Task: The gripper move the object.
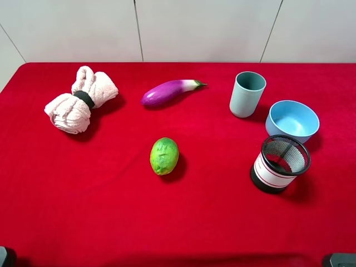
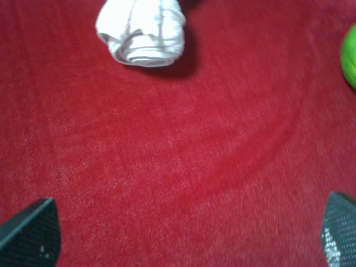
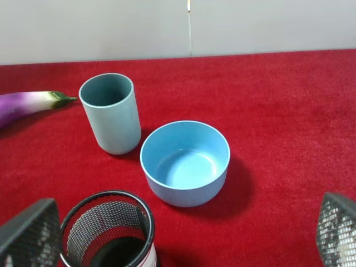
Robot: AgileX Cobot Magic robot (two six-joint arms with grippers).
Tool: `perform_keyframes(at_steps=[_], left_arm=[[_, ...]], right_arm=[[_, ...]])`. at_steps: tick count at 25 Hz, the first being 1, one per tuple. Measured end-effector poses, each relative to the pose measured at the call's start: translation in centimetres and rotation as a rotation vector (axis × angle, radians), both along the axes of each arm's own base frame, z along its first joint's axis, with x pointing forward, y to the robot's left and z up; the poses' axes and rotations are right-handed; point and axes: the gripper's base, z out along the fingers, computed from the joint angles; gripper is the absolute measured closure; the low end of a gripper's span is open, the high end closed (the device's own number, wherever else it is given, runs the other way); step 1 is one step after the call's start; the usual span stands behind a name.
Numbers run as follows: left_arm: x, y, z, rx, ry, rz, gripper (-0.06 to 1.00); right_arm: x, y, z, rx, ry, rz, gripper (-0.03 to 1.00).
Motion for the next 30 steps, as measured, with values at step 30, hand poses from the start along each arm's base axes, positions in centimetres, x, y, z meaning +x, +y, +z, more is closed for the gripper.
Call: perform_keyframes(at_steps=[30], left_arm=[[-4.1, 0.0, -3.3, -0.048, -0.212, 0.153, 0.02]], right_arm=[[0.0, 0.0, 0.0, 0.002, 0.0, 0.001, 0.28]])
